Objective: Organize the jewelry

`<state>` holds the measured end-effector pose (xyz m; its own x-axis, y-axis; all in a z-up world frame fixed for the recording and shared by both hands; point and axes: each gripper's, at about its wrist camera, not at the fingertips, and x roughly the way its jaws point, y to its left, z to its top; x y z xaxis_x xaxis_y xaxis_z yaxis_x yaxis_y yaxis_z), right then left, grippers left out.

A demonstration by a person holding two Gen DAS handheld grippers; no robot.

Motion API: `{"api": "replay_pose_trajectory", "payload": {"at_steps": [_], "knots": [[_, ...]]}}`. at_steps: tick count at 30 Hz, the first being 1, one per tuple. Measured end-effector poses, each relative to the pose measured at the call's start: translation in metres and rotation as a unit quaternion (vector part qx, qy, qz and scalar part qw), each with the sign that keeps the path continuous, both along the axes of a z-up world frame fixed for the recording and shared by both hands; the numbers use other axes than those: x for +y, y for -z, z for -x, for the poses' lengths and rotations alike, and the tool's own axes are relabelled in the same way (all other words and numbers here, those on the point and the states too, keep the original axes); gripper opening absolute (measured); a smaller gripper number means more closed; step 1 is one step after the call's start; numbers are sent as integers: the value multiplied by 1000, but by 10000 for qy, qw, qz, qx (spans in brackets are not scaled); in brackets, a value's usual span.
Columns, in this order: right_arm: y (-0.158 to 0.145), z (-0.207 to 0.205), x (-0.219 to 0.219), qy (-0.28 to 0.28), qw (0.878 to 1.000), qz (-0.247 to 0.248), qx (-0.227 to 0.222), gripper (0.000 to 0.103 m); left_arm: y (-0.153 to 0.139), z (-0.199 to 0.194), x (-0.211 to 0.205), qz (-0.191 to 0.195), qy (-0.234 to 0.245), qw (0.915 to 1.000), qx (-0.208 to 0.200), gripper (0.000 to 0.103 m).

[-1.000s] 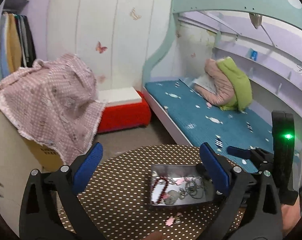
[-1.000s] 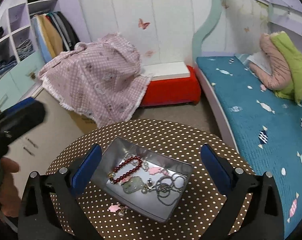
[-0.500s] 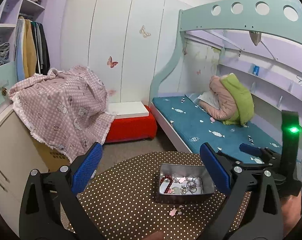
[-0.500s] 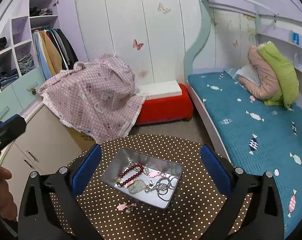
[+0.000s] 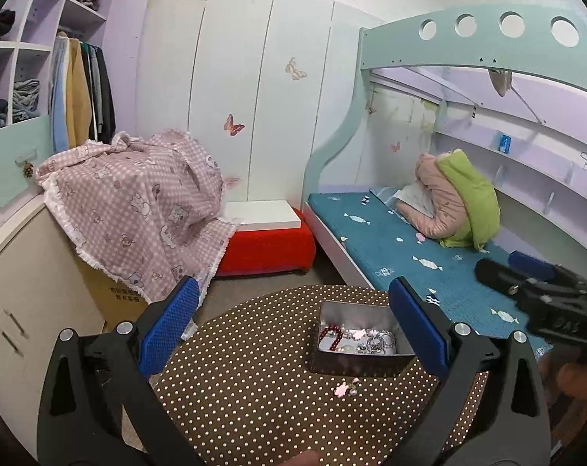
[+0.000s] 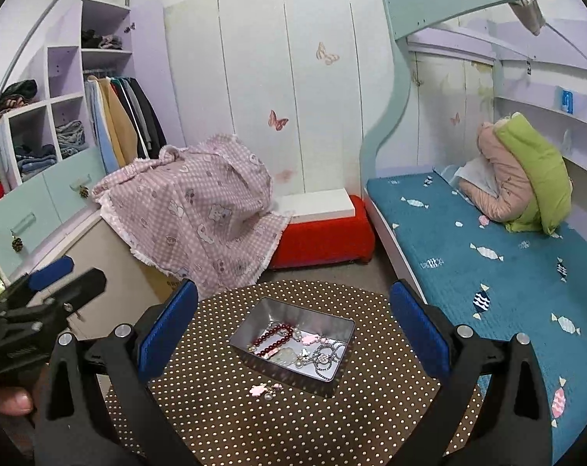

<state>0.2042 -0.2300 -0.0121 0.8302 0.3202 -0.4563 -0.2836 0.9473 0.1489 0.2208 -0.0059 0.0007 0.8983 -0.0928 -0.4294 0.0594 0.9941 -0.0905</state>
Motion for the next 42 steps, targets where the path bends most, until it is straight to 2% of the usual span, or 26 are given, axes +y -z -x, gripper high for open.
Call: {"api": "replay_pose_trajectory", "payload": {"at_steps": [11, 16, 24, 33, 42], "knots": [[-8, 32, -10, 182, 9995, -121, -245, 95, 9, 21, 7, -36, -157, 9999, 38, 98], [1, 44, -11, 259, 9994, -67, -227, 95, 21, 30, 10, -105, -206, 9997, 83, 98], [45, 40, -14, 320, 9988, 23, 364, 95, 62, 27, 0, -363, -61, 9984, 427, 98], [85, 31, -15, 298, 9949, 119, 953, 95, 115, 4, -15, -604, 161, 9943, 862, 98], [110, 15, -21, 369, 9902, 112, 1345, 95, 177, -44, -44, -1142, 561, 9811, 1458, 98]]}}
